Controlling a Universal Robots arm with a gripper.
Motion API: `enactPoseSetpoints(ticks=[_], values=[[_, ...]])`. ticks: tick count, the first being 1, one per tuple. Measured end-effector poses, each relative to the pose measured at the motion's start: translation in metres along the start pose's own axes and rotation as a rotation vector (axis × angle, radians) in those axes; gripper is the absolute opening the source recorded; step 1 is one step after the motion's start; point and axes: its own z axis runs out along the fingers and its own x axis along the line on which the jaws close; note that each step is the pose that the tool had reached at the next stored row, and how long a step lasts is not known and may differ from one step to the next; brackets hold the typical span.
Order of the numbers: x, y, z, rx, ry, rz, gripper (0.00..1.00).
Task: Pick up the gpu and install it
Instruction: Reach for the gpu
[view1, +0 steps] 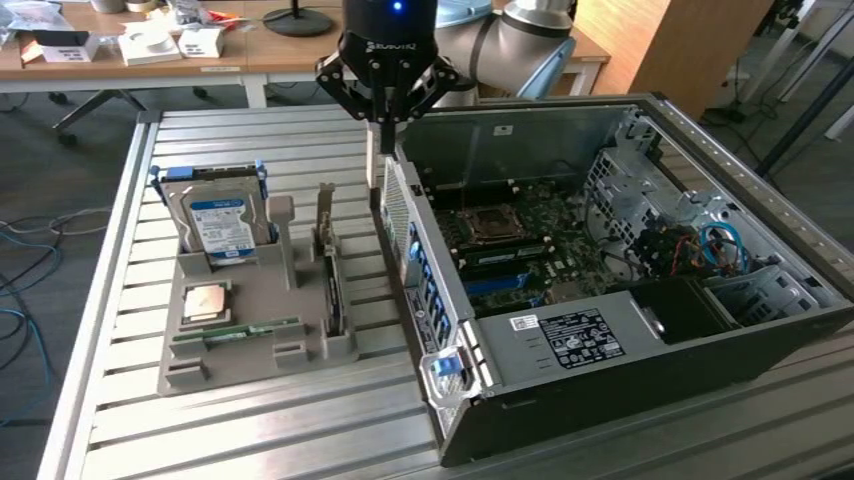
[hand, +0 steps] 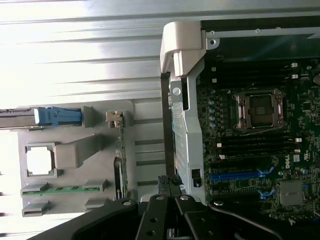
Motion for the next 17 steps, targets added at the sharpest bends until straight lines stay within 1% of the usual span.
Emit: enactPoseSetpoints(ticks=[14, 17], values=[[0.015, -0.0013, -0.0004, 0.0000, 0.0000, 0.000, 0.11], [0.019, -0.0017, -0.0005, 0.0000, 0.0000, 0.000, 0.11]])
